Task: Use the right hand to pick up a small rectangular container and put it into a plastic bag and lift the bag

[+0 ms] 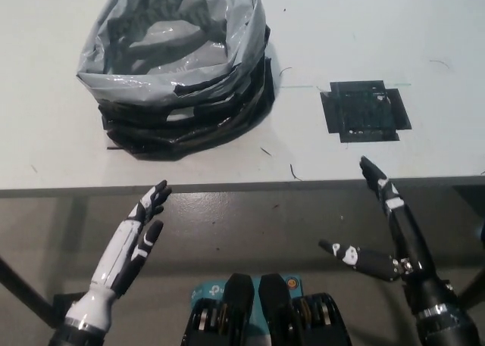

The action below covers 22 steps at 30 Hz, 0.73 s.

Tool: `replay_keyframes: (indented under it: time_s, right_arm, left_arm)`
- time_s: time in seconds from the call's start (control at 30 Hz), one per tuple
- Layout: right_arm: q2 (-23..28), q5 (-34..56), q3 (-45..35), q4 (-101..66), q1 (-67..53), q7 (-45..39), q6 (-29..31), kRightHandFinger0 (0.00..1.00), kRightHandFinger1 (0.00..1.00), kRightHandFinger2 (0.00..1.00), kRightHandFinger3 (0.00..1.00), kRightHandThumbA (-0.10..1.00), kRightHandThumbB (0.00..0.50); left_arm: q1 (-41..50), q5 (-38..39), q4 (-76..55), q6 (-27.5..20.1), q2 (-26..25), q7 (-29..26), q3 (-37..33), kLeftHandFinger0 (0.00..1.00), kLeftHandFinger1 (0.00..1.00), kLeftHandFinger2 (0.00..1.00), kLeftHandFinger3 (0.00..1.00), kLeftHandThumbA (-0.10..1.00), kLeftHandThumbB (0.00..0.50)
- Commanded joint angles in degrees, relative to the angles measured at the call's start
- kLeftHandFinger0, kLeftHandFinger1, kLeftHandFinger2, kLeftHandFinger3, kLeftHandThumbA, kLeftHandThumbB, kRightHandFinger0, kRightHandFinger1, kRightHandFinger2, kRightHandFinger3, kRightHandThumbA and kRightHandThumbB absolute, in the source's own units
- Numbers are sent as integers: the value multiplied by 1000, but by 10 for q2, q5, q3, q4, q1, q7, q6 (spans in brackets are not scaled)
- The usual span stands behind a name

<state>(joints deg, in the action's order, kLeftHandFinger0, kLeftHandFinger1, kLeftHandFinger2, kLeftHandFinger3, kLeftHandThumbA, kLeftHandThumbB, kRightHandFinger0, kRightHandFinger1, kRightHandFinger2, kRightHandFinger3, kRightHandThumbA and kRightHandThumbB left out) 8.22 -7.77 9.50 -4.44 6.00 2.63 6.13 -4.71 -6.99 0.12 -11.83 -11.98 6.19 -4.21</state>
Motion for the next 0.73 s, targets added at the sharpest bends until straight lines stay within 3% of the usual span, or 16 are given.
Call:
replay_keyframes:
  time_s: [0.0, 0.17, 0.43, 0.7]
  right_arm:
    - [-12, -24, -25, 25, -24, 43, 157, 1000, 1000, 1000, 1000, 960, 247]
    - [-16, -25, -24, 25, -37, 39, 164, 1000, 1000, 1000, 1000, 947, 244]
    - [-24, -36, -28, 28, -32, 32, 166, 1000, 1000, 1000, 1000, 856, 184]
    - [-28, -58, -31, 34, -28, 36, 171, 1000, 1000, 1000, 1000, 833, 186]
  left_arm:
    - [30, 5, -39, -22, -12, -4, 15, 1000, 1000, 1000, 1000, 978, 247]
    - [43, -4, -41, -20, -12, -4, 13, 1000, 1000, 1000, 1000, 964, 232]
    - [41, -1, -44, -9, -13, 0, 18, 1000, 1000, 1000, 1000, 951, 243]
    - [36, -6, -39, -10, -14, 1, 19, 1000, 1000, 1000, 1000, 952, 224]
